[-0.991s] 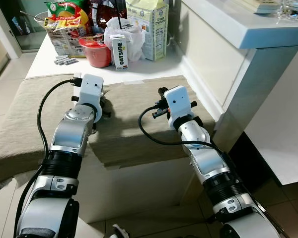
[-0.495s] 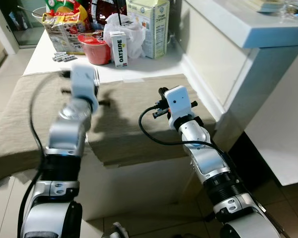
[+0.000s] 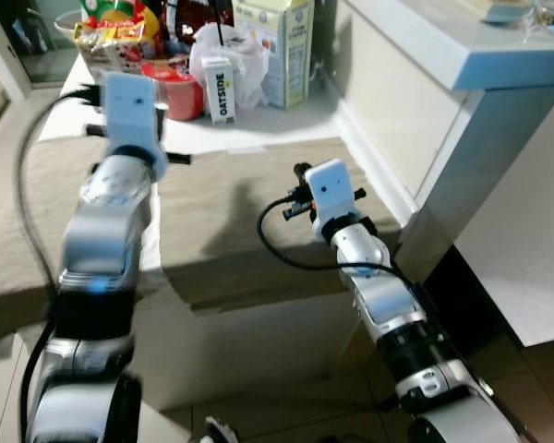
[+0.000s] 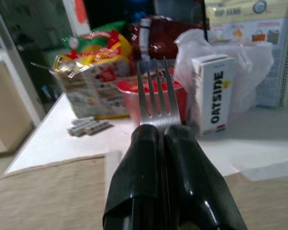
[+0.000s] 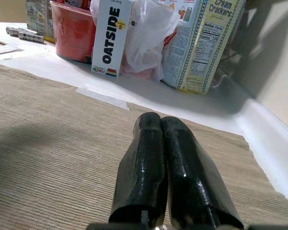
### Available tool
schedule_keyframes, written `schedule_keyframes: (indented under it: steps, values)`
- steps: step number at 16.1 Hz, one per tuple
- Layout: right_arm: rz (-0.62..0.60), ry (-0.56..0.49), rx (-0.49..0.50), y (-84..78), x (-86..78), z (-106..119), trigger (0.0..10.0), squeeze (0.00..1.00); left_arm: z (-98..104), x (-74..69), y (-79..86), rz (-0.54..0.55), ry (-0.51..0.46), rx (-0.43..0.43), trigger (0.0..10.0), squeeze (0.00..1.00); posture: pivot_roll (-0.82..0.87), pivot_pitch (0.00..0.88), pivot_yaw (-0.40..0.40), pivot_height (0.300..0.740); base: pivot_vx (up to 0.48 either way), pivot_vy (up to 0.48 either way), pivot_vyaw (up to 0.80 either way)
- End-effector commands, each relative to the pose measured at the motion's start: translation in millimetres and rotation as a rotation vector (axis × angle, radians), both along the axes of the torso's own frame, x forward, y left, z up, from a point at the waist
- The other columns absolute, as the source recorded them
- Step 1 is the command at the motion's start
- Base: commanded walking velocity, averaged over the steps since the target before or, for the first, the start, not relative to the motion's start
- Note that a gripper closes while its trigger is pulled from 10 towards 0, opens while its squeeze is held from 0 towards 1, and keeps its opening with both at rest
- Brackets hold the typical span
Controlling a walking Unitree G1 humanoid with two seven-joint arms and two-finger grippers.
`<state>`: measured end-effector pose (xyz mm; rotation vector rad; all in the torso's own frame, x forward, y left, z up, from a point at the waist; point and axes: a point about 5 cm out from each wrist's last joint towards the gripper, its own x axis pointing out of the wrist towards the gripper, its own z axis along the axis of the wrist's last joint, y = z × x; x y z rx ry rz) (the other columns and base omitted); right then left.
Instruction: Setting the table
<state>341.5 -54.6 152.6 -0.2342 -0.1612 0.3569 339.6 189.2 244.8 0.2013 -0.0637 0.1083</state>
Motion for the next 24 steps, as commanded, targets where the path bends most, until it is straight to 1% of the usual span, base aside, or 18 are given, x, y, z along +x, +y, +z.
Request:
schedule_keyframes:
  steps: [1, 2, 3, 5, 6, 7, 9, 11, 14, 17, 20, 22, 23, 24]
  values:
    - [-0.008, -0.020, 0.014, -3.1, 2.4, 6, 10.0, 0.00, 0, -13.9, 8.9, 0.008, -0.052, -0.009, 0.0, 0.00, 0.07, 0.033, 0.001, 0.727, 0.000, 0.000, 0.00]
    - [-0.008, -0.026, 0.016, -4.7, 2.0, 6, 10.0, 0.00, -3, -23.6, 13.9, 0.010, -0.078, -0.021, 0.0, 0.00, 0.07, 0.032, 0.000, 0.727, 0.000, 0.000, 0.00]
    - [-0.007, -0.026, 0.016, -5.0, 1.8, 5, 10.0, 0.00, -7, -28.5, 16.1, 0.012, -0.087, -0.034, 0.0, 0.00, 0.07, 0.029, -0.001, 0.727, 0.000, 0.000, 0.00]
    - [-0.004, -0.017, 0.024, -2.8, 2.0, 3, 10.0, 0.00, -14, -38.6, 19.6, 0.015, -0.126, -0.112, 0.0, 0.00, 0.08, 0.020, -0.005, 0.727, 0.000, 0.000, 0.00]
    - [0.000, -0.012, 0.029, -0.4, 2.1, 3, 10.0, 0.00, -15, -41.0, 19.6, 0.018, -0.140, -0.127, 0.0, 0.00, 0.09, 0.019, -0.007, 0.727, 0.000, 0.000, 0.00]
    - [0.005, -0.012, 0.034, 1.7, 2.2, 4, 10.0, 0.00, -12, -42.5, 18.3, 0.017, -0.160, -0.137, 0.0, 0.00, 0.09, 0.020, -0.010, 0.727, 0.000, 0.000, 0.00]
    - [0.011, -0.011, 0.034, 2.9, 1.6, 4, 10.0, 0.00, -9, -44.6, 17.9, 0.014, -0.186, -0.153, 0.0, 0.00, 0.09, 0.017, -0.012, 0.727, -0.448, 0.000, 0.00]
    - [0.010, -0.009, 0.032, 1.7, 2.0, 3, 10.0, 0.00, -11, -45.0, 17.6, 0.010, -0.185, -0.154, 0.0, 0.00, 0.08, 0.015, -0.017, 0.727, -0.480, 0.000, 0.00]
    - [0.011, -0.006, 0.024, 0.1, 2.5, 2, 10.0, 0.00, -15, -44.4, 16.5, 0.006, -0.178, -0.163, 0.0, 0.00, 0.08, 0.013, -0.023, 0.727, 0.000, 0.000, 0.00]
    - [0.015, -0.003, 0.017, 0.5, 2.2, 1, 10.0, 0.00, -16, -44.3, 14.0, -0.011, -0.175, -0.156, 0.0, 0.00, 0.08, 0.011, -0.026, 0.727, -0.480, 0.000, 0.00]
    - [0.014, 0.002, 0.011, -0.1, 2.5, -1, 10.0, 0.00, -16, -43.8, 10.4, -0.024, -0.170, -0.142, 0.0, 0.00, 0.08, 0.011, -0.026, 0.727, 0.000, 0.000, 0.00]
    - [0.012, 0.006, 0.008, -0.8, 2.7, -2, 10.0, 0.00, -13, -46.2, 6.9, -0.039, -0.188, -0.144, 0.0, 0.00, 0.08, 0.011, -0.026, 0.727, 0.000, 0.000, 0.00]
    - [0.010, 0.010, 0.007, -1.7, 3.2, -3, 10.0, 0.00, -12, -47.4, 5.6, -0.041, -0.196, -0.155, 0.0, 0.00, 0.08, 0.008, -0.024, 0.727, 0.000, -0.480, 0.00]
    - [0.006, 0.017, 0.009, -2.7, 4.1, -4, 10.0, 0.00, -10, -50.4, 0.8, -0.061, -0.212, -0.161, 0.0, 0.00, 0.07, 0.007, -0.025, 0.727, 0.000, -0.480, 0.00]
